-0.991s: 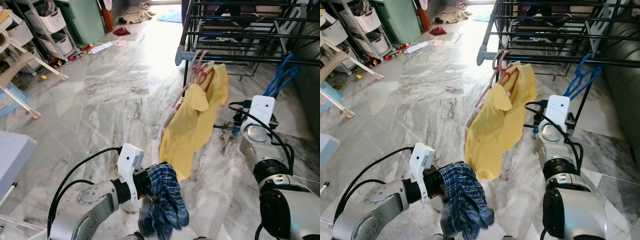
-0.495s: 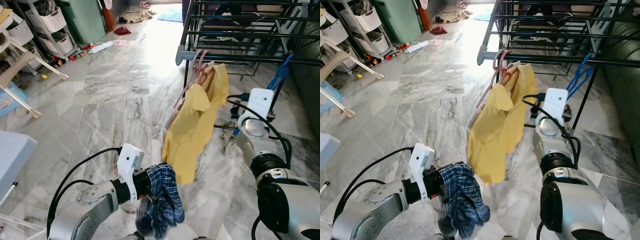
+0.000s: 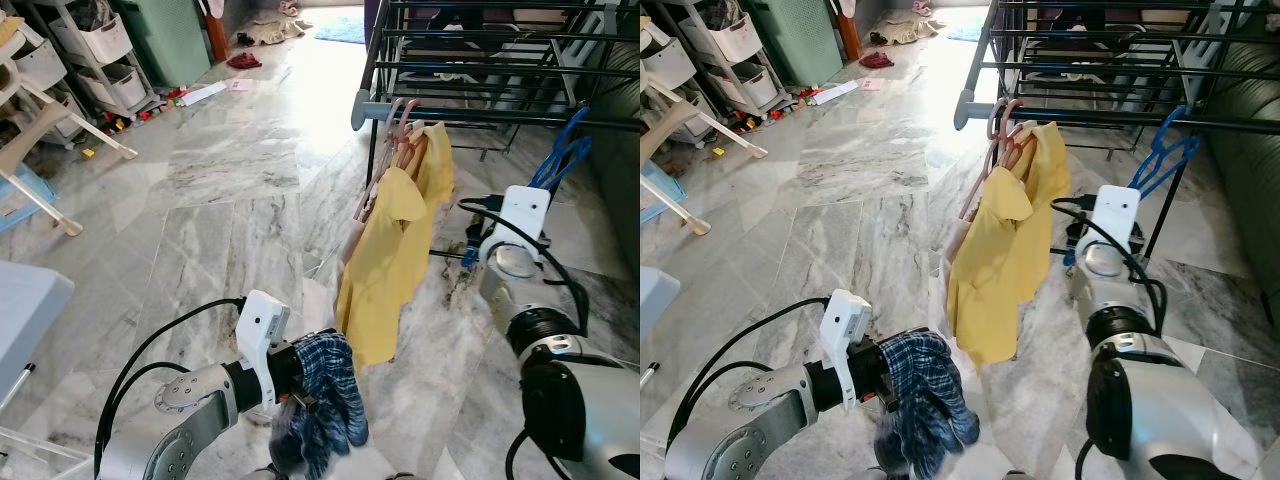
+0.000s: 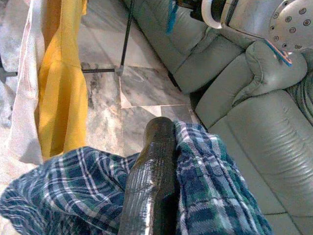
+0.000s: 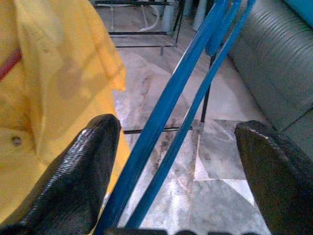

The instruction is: Hang hanger

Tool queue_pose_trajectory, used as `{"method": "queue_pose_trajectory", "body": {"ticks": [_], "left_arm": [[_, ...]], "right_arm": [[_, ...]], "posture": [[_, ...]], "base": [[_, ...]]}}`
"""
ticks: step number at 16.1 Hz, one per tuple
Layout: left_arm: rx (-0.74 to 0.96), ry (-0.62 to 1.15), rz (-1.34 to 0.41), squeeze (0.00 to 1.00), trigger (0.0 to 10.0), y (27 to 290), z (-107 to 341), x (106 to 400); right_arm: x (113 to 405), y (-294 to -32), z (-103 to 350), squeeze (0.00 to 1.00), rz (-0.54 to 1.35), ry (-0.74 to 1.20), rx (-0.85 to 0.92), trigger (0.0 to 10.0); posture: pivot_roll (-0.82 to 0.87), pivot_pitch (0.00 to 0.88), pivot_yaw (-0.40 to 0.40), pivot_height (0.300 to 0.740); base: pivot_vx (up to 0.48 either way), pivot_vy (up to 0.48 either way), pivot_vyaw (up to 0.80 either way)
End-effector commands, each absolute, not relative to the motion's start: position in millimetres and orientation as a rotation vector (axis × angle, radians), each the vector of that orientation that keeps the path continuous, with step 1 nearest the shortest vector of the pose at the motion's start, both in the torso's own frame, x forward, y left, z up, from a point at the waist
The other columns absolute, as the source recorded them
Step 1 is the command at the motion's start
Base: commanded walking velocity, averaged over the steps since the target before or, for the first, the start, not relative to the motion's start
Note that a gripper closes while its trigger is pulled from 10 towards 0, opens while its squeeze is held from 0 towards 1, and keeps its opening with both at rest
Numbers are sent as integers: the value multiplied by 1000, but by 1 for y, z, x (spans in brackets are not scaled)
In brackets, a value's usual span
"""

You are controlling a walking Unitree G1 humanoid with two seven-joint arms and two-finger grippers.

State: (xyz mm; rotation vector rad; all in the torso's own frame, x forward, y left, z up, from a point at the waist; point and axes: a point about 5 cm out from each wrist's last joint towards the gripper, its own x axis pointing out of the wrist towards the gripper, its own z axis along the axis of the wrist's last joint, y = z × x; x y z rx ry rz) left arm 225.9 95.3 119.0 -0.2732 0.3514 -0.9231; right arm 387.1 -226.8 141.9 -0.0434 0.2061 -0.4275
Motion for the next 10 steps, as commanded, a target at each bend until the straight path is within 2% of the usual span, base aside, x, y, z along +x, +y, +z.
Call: {"method": "queue_pose_trajectory", "body": {"ticks": [1, 2, 5, 6, 7, 10], "left_arm": [[-263, 344, -930, 0, 10000, 97, 123, 223], [-262, 345, -929, 0, 10000, 97, 123, 223], [-263, 347, -931, 0, 10000, 96, 122, 223], [-262, 348, -932, 0, 10000, 96, 122, 223], [-261, 349, -934, 0, 10000, 96, 122, 223], [-259, 348, -935, 0, 10000, 96, 122, 224]], "right_arm": [[387, -228, 141, 0, -443, 229, -46, 1255], [384, -236, 139, 0, -471, 239, -54, 4471], [380, -245, 136, 0, -505, 247, -60, 2902], [380, -246, 136, 0, -503, 246, -57, 4196], [380, -247, 136, 0, -498, 244, -60, 10000], [380, -250, 137, 0, -471, 252, -77, 10000]], "posture": [[4, 172, 94, 740], [2, 172, 96, 740], [-3, 174, 101, 740], [-3, 174, 101, 740], [-5, 174, 103, 740], [-4, 172, 105, 740]], "base": [[0, 0, 0], [0, 0, 0], [0, 0, 0], [0, 0, 0], [0, 0, 0], [0, 0, 0]]}}
